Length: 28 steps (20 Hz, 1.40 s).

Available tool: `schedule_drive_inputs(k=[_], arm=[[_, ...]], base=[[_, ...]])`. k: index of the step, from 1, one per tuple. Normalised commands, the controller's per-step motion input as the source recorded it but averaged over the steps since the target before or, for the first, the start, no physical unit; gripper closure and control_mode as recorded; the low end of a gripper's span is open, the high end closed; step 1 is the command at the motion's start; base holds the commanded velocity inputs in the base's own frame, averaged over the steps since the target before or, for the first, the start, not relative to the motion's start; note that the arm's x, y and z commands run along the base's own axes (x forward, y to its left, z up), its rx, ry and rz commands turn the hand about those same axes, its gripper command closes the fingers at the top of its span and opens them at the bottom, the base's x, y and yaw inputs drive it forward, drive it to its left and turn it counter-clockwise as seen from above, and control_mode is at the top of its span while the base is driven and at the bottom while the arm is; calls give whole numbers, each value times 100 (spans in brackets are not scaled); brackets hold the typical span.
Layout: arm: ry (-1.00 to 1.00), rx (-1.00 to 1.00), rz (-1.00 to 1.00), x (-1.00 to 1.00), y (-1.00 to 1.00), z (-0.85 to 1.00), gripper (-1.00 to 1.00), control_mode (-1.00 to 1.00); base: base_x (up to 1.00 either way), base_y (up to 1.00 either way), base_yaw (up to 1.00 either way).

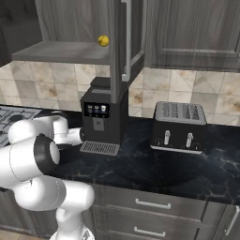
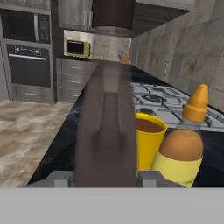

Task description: Pick the syrup bottle and honey bottle from the cabinet and place them next to the mug.

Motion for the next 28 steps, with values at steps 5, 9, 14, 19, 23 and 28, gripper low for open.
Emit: schedule_drive_inputs(k=[5, 9, 14, 19, 23, 28], arm=[[0, 0, 0, 0, 0, 0, -100, -100], [0, 0, 0, 0, 0, 0, -100, -100], [-1, 0, 0, -1, 0, 0, -100, -100], [-6, 0, 0, -6, -11, 6, -100, -100], [-14, 9, -2, -23, -46, 51, -100, -100], [-12, 16, -4, -18, -54, 58, -100, -100]], base=[[0, 0, 0], [0, 0, 0], [0, 0, 0], [0, 0, 0], [0, 0, 0], [0, 0, 0]])
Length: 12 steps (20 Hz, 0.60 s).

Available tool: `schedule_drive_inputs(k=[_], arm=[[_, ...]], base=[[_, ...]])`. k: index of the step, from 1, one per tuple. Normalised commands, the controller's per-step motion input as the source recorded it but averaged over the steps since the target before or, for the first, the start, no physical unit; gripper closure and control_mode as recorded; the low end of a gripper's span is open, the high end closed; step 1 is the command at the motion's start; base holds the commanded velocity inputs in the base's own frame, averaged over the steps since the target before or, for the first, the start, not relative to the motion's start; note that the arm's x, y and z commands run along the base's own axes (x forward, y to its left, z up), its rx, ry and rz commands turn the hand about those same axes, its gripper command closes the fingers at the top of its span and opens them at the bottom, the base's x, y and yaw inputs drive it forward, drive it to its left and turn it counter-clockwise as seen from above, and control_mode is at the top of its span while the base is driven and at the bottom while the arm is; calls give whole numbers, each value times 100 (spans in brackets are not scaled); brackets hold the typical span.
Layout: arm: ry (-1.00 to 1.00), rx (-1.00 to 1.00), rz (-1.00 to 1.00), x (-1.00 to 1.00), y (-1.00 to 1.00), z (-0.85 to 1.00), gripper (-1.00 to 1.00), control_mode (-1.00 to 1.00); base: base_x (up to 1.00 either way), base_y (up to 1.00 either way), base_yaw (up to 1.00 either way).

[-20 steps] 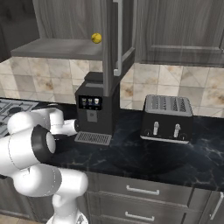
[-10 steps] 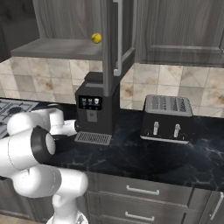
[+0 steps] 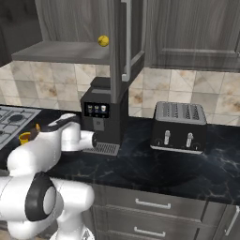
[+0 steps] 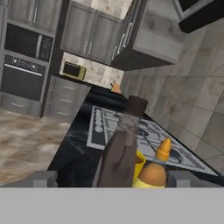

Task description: Pick the syrup bottle and honey bottle from the cabinet and place them next to the mug.

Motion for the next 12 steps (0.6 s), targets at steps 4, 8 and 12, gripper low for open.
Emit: schedule_drive_inputs(k=[4, 8, 12], arm=[[0, 9, -16, -3, -16, 91, -100, -100], [11, 4, -25, 0, -12, 100, -100, -100], [17, 4, -26, -17, -25, 98, -100, -100]], base=[[0, 0, 0], [0, 0, 0], [0, 0, 0]])
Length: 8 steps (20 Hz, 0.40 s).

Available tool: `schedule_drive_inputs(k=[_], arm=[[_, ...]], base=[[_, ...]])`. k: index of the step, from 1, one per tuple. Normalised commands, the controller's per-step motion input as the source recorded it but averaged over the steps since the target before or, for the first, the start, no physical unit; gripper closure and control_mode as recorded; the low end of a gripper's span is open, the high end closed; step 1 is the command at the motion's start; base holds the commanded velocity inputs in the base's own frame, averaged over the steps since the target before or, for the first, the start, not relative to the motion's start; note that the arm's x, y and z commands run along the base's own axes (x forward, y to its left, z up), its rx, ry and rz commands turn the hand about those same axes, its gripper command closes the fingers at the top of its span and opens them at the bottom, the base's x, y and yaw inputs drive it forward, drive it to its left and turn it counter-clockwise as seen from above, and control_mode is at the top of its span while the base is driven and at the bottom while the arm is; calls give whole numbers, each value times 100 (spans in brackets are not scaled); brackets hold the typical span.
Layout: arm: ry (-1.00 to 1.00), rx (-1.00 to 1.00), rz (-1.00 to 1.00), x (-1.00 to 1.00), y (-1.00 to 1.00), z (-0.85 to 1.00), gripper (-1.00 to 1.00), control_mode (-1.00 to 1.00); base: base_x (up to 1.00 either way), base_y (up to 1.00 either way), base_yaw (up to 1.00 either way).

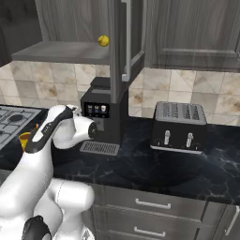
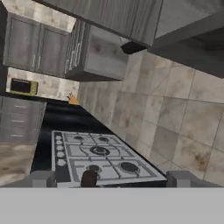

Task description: Pick the syrup bottle and honey bottle from the cabinet and place them next to the mug.

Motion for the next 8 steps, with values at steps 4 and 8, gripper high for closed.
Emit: schedule_drive_inputs(k=[4, 8], arm=[[14, 1, -32, -51, -43, 56, -100, -100], [13, -7, -39, -38, -28, 8, -100, -100]], base=[[0, 0, 0], [0, 0, 0]])
